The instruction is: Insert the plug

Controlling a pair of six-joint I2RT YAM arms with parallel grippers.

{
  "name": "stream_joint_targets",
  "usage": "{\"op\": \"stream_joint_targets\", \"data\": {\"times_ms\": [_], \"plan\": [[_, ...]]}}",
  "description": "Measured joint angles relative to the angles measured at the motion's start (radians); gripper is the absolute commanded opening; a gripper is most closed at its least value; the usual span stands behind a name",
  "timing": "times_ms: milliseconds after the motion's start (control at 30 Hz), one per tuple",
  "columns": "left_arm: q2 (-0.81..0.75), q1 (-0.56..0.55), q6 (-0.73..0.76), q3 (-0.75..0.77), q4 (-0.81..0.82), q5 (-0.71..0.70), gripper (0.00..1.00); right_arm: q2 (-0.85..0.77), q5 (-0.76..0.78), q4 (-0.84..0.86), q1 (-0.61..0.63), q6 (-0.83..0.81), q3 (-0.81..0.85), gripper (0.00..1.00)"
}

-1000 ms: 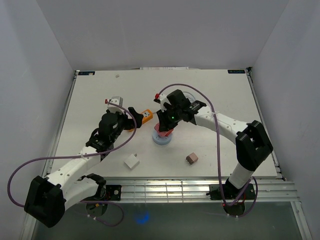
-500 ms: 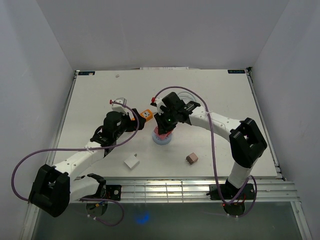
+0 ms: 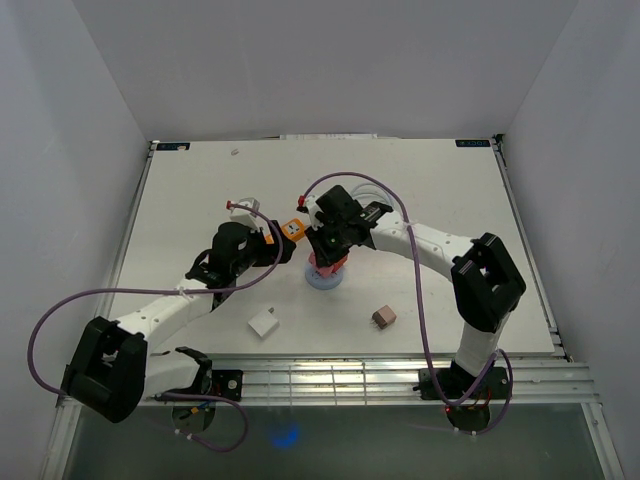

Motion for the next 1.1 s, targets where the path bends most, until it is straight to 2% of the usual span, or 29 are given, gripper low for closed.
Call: {"op": "stream_joint_targets", "data": {"times_ms": [700,1100], "plan": [[0.046,0.008,0.002,0.010,0.000,0.014,0.98,0.030,0.017,-0.019,0.013,-0.002,0.014,0.08],[0.049,0.013,0.010,0.010,0.005,0.029,0.98,0.041,0.076,-0.031,0.029,-0.004,0.033,0.08]]}}
